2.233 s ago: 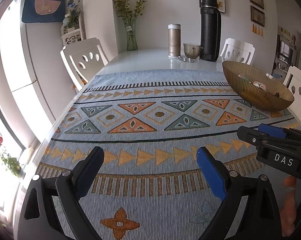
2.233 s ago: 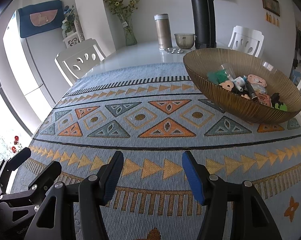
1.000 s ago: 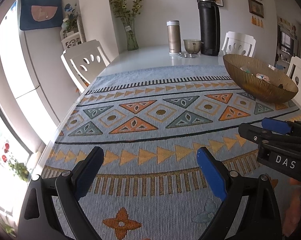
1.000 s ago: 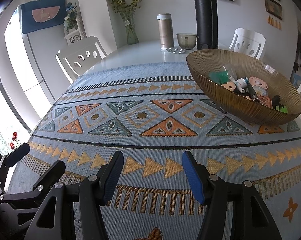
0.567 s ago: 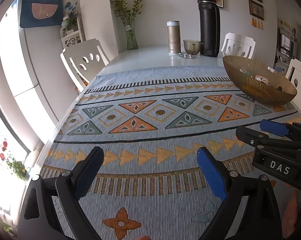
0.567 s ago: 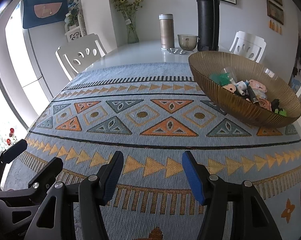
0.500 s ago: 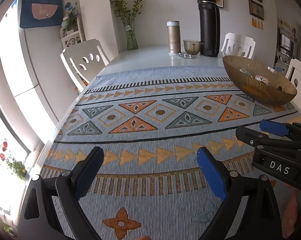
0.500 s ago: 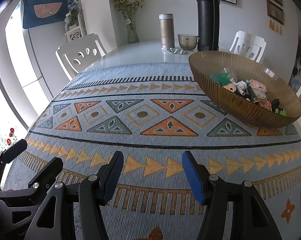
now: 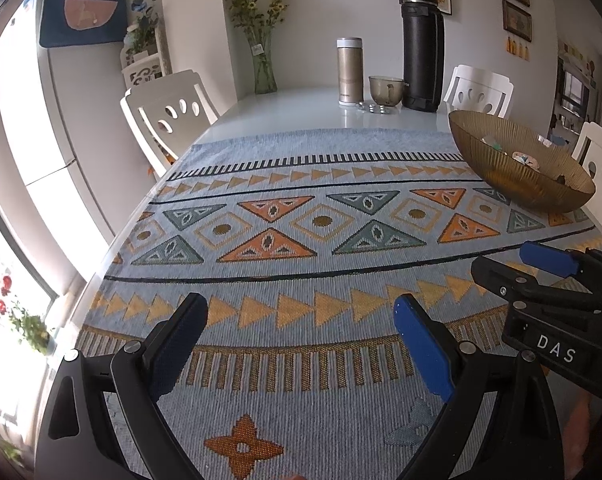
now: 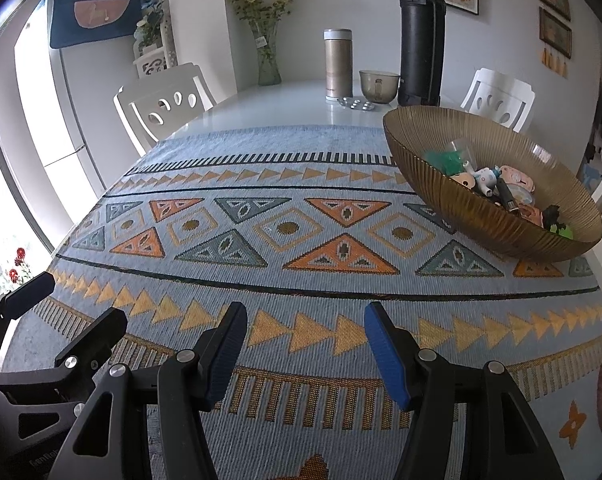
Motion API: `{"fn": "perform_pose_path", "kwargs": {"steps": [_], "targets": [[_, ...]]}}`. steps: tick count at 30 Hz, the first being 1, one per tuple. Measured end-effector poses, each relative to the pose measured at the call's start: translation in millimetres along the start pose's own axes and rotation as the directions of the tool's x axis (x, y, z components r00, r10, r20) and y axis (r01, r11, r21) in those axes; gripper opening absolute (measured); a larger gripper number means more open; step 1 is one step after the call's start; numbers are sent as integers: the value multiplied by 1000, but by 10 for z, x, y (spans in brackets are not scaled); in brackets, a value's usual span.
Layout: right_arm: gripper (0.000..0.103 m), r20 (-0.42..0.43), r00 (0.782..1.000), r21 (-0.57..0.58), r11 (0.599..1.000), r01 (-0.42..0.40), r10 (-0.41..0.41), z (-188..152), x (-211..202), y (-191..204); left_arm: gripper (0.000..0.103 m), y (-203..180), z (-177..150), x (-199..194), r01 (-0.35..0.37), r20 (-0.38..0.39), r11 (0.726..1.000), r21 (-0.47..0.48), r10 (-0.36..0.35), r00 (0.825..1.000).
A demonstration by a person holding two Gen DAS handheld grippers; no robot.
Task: Organize rigid objects
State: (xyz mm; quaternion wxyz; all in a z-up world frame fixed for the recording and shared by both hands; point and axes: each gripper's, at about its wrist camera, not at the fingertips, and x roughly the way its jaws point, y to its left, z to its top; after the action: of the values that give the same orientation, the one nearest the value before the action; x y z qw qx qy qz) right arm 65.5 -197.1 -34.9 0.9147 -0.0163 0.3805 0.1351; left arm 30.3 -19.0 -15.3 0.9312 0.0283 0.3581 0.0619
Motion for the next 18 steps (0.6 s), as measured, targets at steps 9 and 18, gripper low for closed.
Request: {"fn": "perform_pose_path", "kwargs": {"steps": [9, 18], "targets": [[59, 0, 1000, -3, 1000, 2, -2, 0, 3, 2, 94, -24, -3, 7, -1, -2, 1000, 11, 2, 1000], [59, 2, 1000, -1, 1000, 0, 0, 2, -6, -1, 94, -10, 0, -22, -10, 11, 1000, 0, 10, 1000]]}}
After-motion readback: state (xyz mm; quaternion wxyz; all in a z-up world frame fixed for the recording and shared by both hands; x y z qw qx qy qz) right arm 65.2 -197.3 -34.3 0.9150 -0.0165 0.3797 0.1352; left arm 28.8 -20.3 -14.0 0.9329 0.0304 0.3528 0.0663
